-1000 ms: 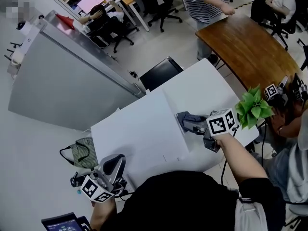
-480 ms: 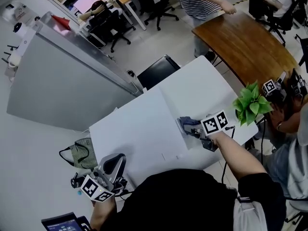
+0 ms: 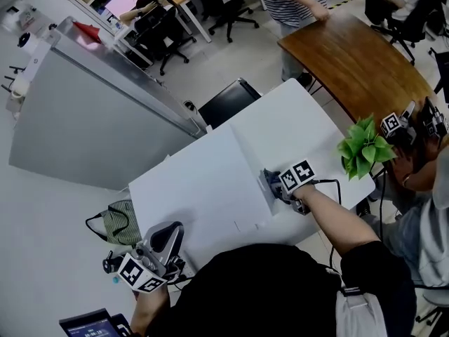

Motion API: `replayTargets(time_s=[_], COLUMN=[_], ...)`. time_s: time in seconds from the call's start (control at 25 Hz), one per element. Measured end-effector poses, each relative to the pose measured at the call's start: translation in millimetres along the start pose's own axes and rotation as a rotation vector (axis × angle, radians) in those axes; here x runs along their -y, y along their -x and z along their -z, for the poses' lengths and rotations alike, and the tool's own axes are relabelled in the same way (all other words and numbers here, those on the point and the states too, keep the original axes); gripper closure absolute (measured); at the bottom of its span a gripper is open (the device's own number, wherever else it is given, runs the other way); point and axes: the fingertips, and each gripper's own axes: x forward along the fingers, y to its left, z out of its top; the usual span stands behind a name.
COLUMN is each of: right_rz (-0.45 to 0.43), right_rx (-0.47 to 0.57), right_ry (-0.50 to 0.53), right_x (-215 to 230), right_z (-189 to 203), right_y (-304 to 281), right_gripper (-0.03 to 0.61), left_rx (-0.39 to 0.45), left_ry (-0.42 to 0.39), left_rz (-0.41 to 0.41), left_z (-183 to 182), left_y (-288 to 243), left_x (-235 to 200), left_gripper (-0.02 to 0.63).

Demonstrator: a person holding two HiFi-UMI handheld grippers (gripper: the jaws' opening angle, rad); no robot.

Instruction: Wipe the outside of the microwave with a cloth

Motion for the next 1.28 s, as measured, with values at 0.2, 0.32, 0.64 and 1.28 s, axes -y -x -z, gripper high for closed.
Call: replayTargets(time_s=[0.2, 0.32, 0.64, 1.28], right_rz=[-0.243, -0.379, -0.427, 0.093], right_rx=[0.229, 0.34, 0.304, -0.041], right_ry=[0.013, 0.076, 0.038, 0.025], right_x=[-86.4, -142.7, -143.7, -2.1], right_z=[-34.6, -54.6, -35.8, 29.0], right_y=[86.9, 146.9, 132.3, 6.2], right_gripper=[0.499, 0.499, 0.499, 0.502], left_rx=[0.011, 0.017, 0.013, 0.005], left_ry=[0.003, 0.008, 0.012, 0.013], left_rz=[0.001, 0.003, 0.024, 0.043], left_z=[-1.0, -0.7, 1.2, 3.3], left_y=[0.6, -0.3, -3.0, -10.0], left_x=[0.9, -0.3, 4.2, 10.0], left_gripper=[0.609, 0.609, 0.609, 0.609])
